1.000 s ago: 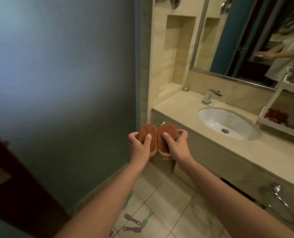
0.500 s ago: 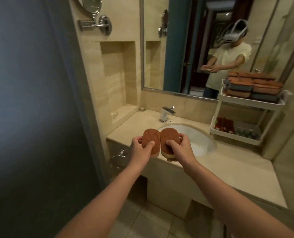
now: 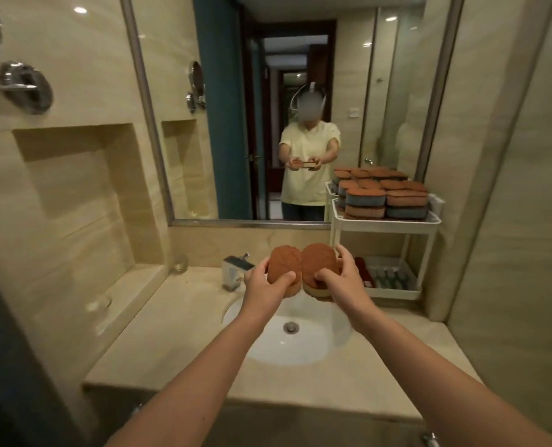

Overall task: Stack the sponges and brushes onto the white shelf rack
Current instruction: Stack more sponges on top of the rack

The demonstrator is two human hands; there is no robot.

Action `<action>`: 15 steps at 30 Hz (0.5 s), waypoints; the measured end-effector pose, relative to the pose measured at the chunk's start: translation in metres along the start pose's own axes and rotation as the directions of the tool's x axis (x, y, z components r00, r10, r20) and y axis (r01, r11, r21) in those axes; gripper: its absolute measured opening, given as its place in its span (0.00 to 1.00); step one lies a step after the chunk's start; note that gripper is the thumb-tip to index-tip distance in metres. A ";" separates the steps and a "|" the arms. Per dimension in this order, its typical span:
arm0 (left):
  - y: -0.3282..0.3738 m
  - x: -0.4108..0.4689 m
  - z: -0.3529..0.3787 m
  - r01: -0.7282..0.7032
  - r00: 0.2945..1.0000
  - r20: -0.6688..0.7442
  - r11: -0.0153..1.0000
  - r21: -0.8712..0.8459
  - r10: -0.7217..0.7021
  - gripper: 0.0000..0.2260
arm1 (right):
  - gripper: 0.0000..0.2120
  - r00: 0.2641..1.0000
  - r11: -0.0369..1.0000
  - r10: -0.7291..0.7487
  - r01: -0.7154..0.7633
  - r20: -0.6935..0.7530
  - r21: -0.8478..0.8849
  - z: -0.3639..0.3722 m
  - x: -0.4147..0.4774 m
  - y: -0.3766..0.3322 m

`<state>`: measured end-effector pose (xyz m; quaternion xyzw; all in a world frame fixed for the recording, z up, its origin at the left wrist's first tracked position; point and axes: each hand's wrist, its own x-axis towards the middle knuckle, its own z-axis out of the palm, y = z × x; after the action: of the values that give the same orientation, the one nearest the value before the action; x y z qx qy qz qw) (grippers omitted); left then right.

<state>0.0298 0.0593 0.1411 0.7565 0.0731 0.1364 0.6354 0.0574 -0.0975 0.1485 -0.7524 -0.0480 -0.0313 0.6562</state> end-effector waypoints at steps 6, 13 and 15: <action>0.013 0.067 0.019 -0.101 0.982 0.160 0.995 0.011 0.098 0.34 | 0.33 0.994 0.995 -0.074 0.068 -0.078 -0.077 -0.013 0.058 -0.004; 0.030 0.130 0.057 -0.159 0.961 0.234 0.987 0.017 0.150 0.24 | 0.40 0.986 0.972 -0.127 0.103 -0.106 -0.213 -0.041 0.119 -0.010; 0.036 0.149 0.072 -0.198 0.950 0.243 0.980 -0.023 0.197 0.24 | 0.39 0.980 0.965 -0.151 0.117 -0.130 -0.236 -0.051 0.139 -0.013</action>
<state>0.1914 0.0271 0.1820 0.7715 -0.0815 0.1051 0.6221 0.1947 -0.1423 0.1834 -0.8131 -0.0466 -0.1363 0.5640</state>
